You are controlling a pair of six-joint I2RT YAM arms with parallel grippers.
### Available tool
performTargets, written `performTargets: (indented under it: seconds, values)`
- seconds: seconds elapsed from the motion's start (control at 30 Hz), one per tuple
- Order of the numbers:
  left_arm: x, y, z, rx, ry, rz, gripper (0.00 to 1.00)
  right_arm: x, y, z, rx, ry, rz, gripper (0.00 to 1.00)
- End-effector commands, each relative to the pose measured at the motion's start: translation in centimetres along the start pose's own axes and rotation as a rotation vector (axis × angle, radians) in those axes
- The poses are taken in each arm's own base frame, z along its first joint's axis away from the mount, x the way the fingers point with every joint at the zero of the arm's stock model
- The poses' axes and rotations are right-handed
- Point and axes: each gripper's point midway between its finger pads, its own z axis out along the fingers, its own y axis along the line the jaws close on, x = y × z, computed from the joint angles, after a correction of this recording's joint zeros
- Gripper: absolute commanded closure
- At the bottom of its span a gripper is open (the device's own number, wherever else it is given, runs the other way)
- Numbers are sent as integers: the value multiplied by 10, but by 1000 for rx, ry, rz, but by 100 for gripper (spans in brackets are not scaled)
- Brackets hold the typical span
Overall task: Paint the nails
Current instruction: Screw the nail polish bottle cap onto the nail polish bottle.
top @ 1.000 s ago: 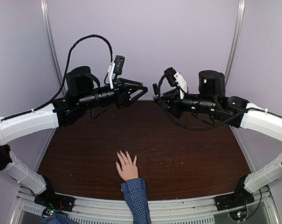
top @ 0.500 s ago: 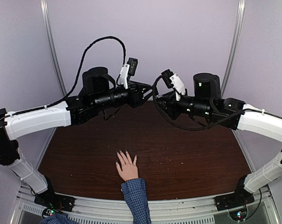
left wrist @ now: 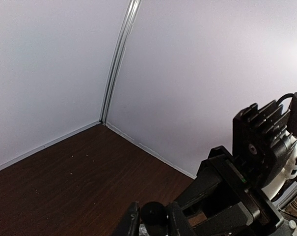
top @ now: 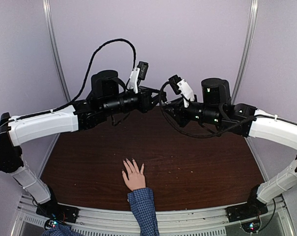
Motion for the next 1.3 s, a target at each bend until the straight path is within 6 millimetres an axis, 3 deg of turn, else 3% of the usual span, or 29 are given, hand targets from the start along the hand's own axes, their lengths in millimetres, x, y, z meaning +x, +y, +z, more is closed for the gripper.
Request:
performTargets:
  seconds: [0.0,0.17,0.37,0.53,0.8,1.27]
  values:
    - [-5,-11,2,69,-24,-21,83,-30,7,-9,-29,-74,-38,100]
    - [-1,-14,-4,108,-8,-17,95,-47,23,-24,-142,-132,-91,100]
    - [-4,-27,-12,215,-12,6,100,-65,35,-42,-300,-201,-89,100]
    - [-3,-47,-19,354,0,36,100,-77,42,-58,-403,-250,-102,100]
    - [2,-87,-33,664,54,62,100,-97,71,-94,-658,-332,-164,100]
    - [22,-117,-51,1005,182,51,100,-125,102,-138,-939,-425,-241,100]
